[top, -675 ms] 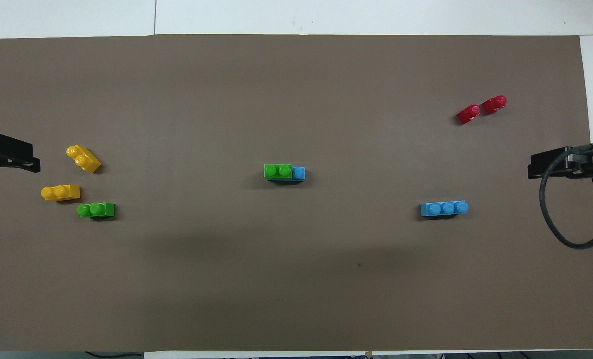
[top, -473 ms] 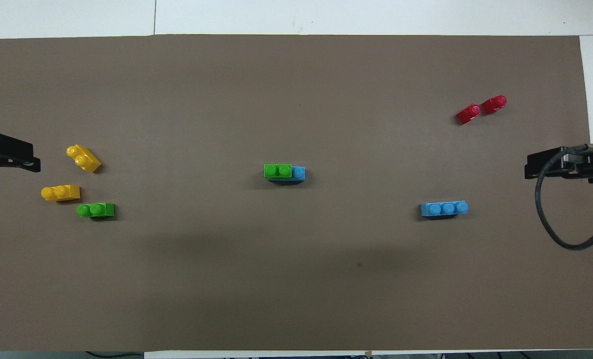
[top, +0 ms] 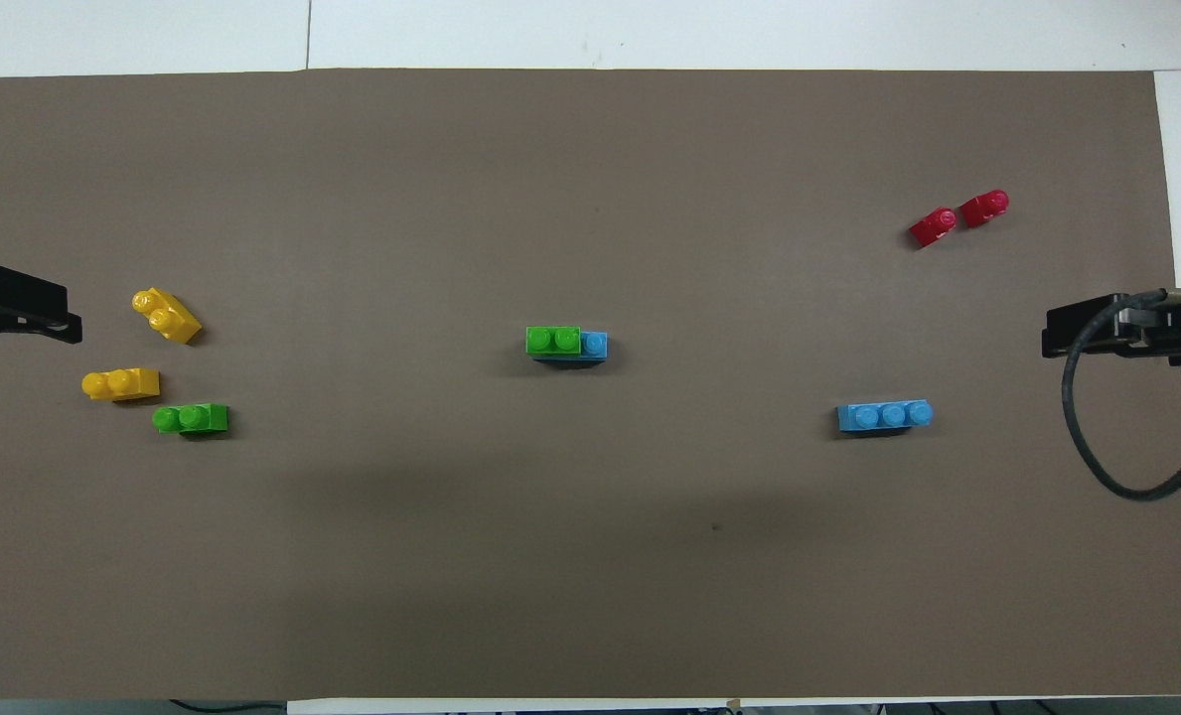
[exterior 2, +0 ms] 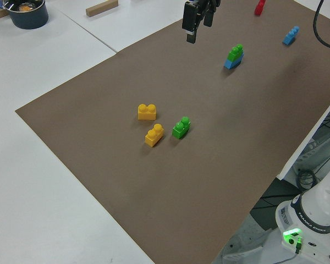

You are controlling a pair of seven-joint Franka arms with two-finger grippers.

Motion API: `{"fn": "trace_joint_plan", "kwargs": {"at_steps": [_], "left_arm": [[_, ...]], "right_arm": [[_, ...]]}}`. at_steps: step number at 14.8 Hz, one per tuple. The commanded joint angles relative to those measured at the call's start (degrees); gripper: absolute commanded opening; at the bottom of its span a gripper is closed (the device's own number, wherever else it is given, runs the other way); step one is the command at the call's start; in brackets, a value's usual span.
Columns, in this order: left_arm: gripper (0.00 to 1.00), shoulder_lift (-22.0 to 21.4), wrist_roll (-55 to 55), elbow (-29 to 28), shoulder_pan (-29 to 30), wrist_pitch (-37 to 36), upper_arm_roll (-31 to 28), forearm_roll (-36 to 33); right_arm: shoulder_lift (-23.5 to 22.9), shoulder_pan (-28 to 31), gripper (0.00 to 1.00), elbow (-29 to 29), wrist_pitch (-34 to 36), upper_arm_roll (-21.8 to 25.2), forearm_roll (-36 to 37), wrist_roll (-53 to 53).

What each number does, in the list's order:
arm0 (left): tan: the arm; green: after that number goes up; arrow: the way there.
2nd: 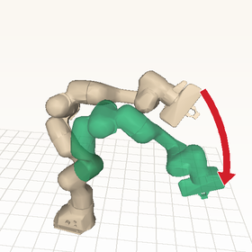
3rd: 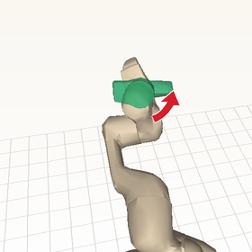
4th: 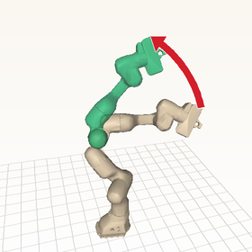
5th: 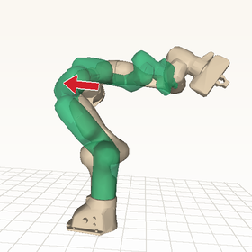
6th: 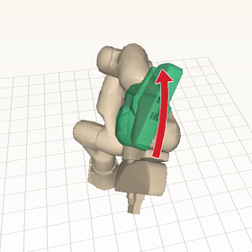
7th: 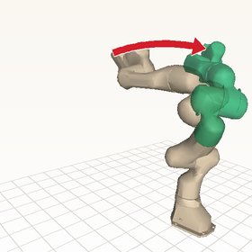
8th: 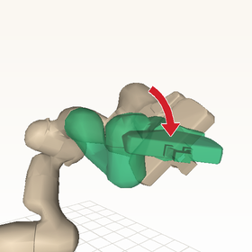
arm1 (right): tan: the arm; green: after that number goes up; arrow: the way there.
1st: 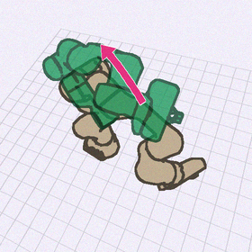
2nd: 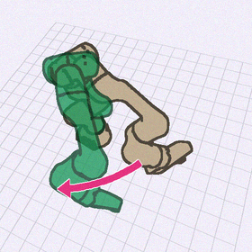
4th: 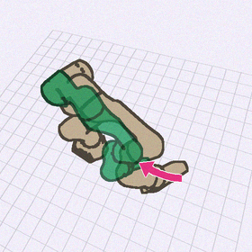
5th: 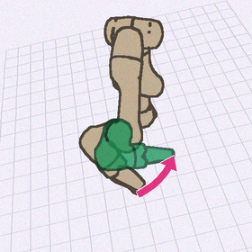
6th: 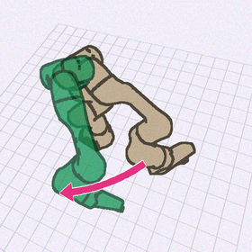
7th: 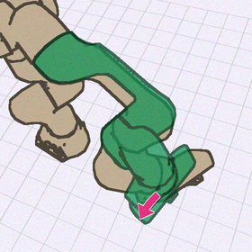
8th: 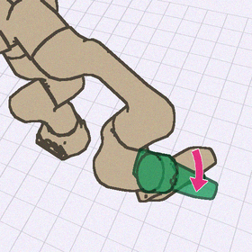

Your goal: Remove green block with left arm and hold with right

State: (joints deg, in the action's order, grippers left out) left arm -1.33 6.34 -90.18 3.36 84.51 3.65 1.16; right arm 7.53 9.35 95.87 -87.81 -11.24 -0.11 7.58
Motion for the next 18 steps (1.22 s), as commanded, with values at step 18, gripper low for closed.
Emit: {"fn": "trace_joint_plan", "kwargs": {"at_steps": [18], "left_arm": [[1.00, -3.2, 53.8, -7.8, -7.7, 12.2, 0.1, 4.8]], "right_arm": [[1.1, -0.6, 1.00, 4.9, -3.4, -0.4, -6.1, 16.6]]}}
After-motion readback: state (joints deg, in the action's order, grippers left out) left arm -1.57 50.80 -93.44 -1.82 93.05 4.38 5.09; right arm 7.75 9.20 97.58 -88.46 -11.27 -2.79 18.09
